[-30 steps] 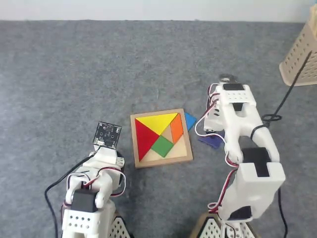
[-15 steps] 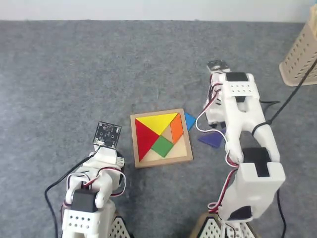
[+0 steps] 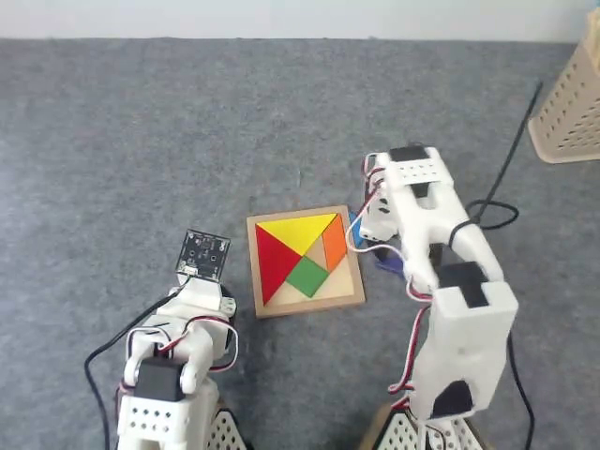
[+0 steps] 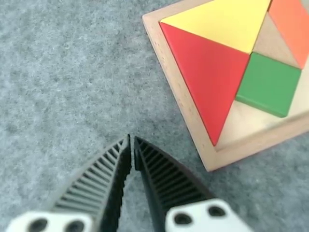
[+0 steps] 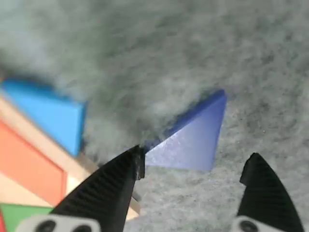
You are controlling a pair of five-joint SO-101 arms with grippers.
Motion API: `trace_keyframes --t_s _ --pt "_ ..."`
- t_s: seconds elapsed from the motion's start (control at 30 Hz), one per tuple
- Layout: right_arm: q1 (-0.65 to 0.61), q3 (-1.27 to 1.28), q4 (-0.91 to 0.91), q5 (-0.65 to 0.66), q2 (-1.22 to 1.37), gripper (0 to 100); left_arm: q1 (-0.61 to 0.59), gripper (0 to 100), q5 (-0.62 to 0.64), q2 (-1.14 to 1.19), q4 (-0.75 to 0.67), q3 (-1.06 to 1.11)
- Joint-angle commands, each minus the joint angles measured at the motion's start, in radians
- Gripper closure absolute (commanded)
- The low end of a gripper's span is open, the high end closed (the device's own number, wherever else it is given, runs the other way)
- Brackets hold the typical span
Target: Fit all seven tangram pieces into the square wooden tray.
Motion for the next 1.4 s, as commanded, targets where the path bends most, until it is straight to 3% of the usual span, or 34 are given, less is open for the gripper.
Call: trace_keyframes --t_s 0.0,0.1,0.27,0.53,0.73,1.03,1.37 --pt "0.028 -0.038 -0.013 -0.026 0.01 67.4 -0.003 99 0.006 -0.02 0.006 -0.019" --pt "0.03 -0.037 0.005 -0.026 0.01 69.0 -0.003 99 0.006 -0.02 0.006 -0.019" --pt "0.051 -0.037 0.008 -0.005 0.012 82.7 -0.003 99 0.006 -0.02 0.006 -0.019" --pt "0.128 -0.031 -0.025 0.413 -0.033 94.3 -0.003 99 0.006 -0.02 0.006 -0.019" --pt "0.174 -0.035 0.056 0.6 -0.048 87.6 -0.003 99 0.006 -0.02 0.006 -0.019" --pt "0.182 -0.037 0.085 0.658 -0.058 76.1 -0.003 99 0.006 -0.02 0.006 -0.019" --pt "0.177 -0.018 0.054 0.738 -0.213 75.4 -0.003 99 0.006 -0.02 0.006 -0.019"
